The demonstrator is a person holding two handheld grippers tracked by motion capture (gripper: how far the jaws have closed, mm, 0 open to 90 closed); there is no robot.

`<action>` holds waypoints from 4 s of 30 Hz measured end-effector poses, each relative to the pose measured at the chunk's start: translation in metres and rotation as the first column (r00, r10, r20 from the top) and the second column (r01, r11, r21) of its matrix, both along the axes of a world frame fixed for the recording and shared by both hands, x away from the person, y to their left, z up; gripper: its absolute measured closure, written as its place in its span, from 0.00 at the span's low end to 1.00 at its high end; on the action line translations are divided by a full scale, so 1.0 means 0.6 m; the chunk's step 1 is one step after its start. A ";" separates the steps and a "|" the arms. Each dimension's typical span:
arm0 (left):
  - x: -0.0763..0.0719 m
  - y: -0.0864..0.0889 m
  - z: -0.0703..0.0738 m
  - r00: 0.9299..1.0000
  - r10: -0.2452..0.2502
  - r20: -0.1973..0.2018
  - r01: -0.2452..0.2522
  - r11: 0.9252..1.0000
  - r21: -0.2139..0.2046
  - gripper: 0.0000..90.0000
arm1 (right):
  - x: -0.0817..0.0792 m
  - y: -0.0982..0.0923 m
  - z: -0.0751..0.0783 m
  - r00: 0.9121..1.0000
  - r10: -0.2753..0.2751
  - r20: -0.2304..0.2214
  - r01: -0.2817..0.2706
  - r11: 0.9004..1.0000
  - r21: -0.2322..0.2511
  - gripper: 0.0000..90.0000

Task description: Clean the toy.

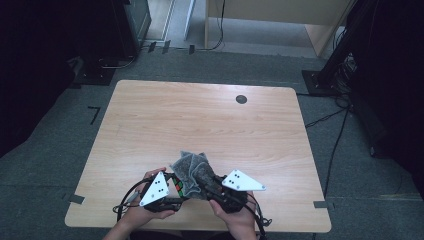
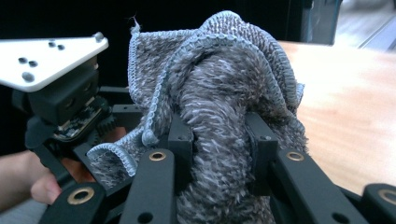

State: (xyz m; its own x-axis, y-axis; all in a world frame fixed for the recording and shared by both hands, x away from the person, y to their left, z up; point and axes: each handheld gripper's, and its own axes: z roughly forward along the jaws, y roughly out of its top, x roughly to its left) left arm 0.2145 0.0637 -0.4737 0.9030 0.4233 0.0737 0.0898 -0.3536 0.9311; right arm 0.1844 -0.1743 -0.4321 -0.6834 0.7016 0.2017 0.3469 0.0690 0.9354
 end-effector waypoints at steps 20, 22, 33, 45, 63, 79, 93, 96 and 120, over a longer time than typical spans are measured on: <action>0.001 0.000 0.001 1.000 0.011 0.003 -0.011 0.999 0.033 0.37 | 0.015 -0.014 -0.024 0.994 -0.030 -0.106 0.035 0.999 0.038 0.78; -0.002 -0.002 0.001 1.000 0.011 0.011 -0.011 0.999 0.031 0.37 | 0.005 -0.004 -0.013 0.998 -0.036 -0.052 0.036 0.999 0.003 0.78; -0.008 -0.009 0.002 0.999 0.009 0.052 -0.012 0.998 0.056 0.37 | -0.019 0.020 -0.005 1.000 -0.015 0.015 0.015 1.000 0.002 0.80; -0.007 -0.001 0.002 0.999 0.000 0.044 0.000 1.000 0.015 0.37 | 0.004 -0.006 -0.013 0.997 -0.038 -0.064 0.041 0.998 0.043 0.78; -0.014 -0.010 0.003 0.998 -0.022 0.067 0.020 0.999 0.037 0.37 | -0.008 -0.018 0.013 0.997 -0.083 -0.004 0.083 0.992 0.092 0.79; -0.011 0.003 0.018 0.997 0.032 0.073 -0.030 0.999 -0.027 0.37 | -0.029 0.020 0.014 0.992 -0.012 0.122 0.013 1.000 -0.009 0.79; -0.003 0.022 0.024 1.000 0.014 0.027 -0.011 0.992 -0.124 0.37 | -0.002 -0.001 -0.016 0.997 -0.083 0.002 0.083 0.996 0.026 0.79; 0.004 0.034 0.026 1.000 0.023 0.004 -0.022 0.985 -0.169 0.37 | 0.013 -0.027 -0.032 0.984 -0.161 -0.073 0.164 0.986 0.024 0.79; 0.018 0.064 0.041 0.994 -0.003 -0.113 -0.044 0.913 -0.406 0.37 | -0.005 0.041 -0.058 0.992 0.114 -0.058 -0.111 0.993 0.049 0.80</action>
